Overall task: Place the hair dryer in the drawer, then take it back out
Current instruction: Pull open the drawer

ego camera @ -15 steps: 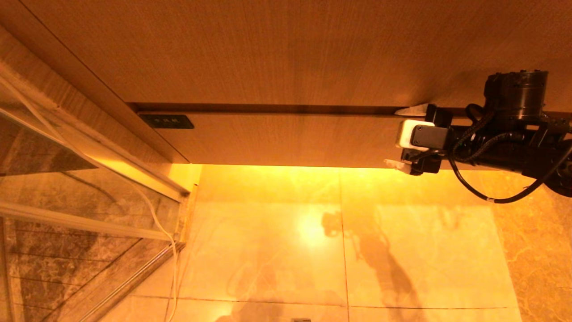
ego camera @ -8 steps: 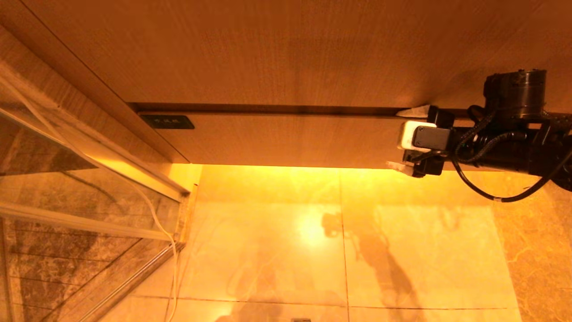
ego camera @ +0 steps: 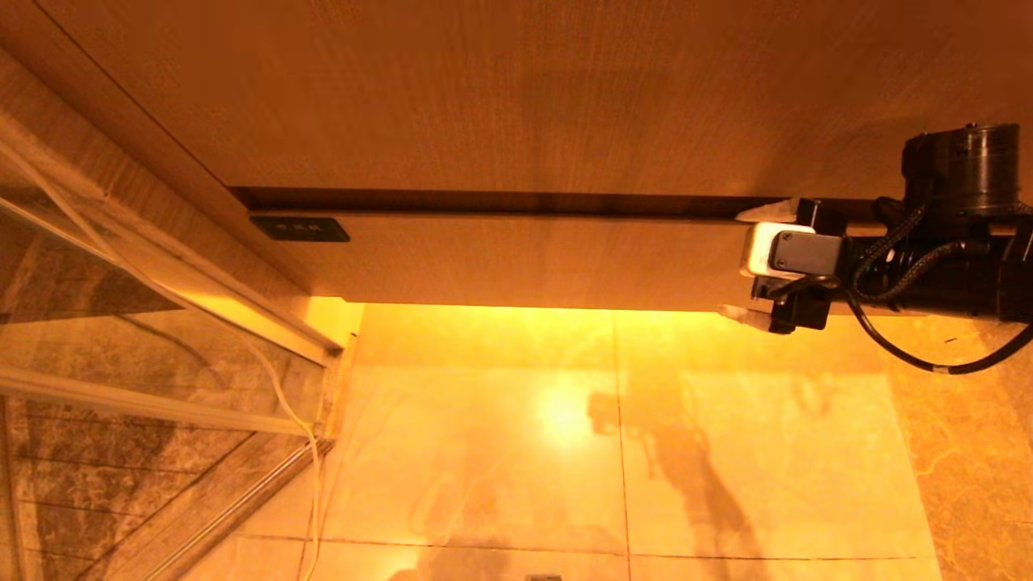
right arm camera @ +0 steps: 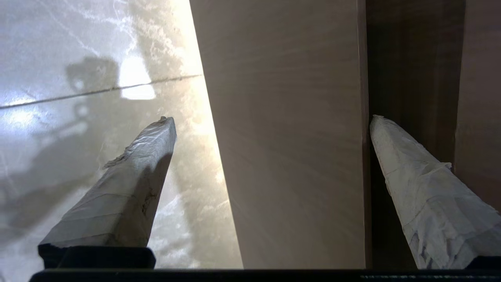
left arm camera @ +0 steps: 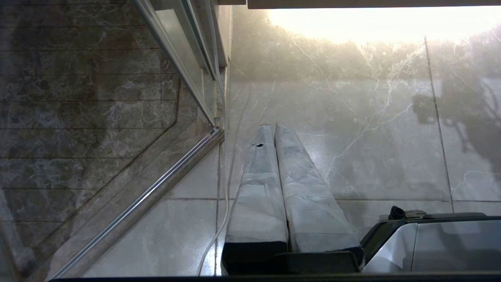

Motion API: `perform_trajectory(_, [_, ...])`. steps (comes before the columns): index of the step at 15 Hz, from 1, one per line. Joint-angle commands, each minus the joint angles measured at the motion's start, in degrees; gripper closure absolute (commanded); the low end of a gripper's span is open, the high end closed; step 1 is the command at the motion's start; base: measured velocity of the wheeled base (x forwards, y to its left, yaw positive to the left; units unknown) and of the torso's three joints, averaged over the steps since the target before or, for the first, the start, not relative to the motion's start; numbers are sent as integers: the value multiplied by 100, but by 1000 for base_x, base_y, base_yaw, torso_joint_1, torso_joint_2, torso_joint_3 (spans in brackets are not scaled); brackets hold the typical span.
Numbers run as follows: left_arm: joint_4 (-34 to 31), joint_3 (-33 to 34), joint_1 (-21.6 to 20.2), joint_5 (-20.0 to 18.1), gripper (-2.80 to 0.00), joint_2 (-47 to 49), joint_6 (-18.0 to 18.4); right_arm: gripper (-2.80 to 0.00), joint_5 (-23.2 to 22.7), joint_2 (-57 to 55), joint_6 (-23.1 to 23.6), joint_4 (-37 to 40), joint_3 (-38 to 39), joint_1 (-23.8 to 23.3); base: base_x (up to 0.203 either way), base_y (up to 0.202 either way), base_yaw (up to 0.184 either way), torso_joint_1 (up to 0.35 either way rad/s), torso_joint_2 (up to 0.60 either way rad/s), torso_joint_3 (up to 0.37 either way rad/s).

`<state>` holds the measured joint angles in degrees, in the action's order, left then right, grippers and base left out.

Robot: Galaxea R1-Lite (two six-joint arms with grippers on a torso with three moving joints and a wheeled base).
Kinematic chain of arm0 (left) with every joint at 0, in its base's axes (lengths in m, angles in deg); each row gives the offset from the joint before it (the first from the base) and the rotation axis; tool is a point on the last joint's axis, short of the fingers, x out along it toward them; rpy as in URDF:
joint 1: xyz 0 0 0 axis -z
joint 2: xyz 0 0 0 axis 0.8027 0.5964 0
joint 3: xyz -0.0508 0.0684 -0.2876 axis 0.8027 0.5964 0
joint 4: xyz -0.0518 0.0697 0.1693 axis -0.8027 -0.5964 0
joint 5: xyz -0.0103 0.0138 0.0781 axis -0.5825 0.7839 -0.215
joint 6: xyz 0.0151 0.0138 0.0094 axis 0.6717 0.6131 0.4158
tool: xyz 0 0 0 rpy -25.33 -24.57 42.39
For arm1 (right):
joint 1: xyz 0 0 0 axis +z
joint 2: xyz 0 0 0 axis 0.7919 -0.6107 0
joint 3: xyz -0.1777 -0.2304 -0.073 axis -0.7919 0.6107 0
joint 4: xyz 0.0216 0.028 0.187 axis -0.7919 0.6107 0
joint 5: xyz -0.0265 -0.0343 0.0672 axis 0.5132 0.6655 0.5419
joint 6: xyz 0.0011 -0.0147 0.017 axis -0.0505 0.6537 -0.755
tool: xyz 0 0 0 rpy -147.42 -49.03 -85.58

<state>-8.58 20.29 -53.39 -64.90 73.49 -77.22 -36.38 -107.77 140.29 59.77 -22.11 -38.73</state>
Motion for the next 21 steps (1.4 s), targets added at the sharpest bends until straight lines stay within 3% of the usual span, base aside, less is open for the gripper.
perform_trajectory(1, [4, 9, 0, 1, 0, 0, 2, -280, -13, 97, 38, 82, 50, -27, 0, 0, 0, 0, 0, 0])
perform_trajectory(12, [4, 9, 0, 1, 0, 0, 2, -280, 18, 1067, -59, 497, 245, -235, 0, 0, 0, 0, 0, 0])
perform_trajectory(21, [4, 9, 0, 1, 0, 0, 2, -280, 4, 887, -85, 262, 209, -194, 0, 0, 0, 0, 0, 0])
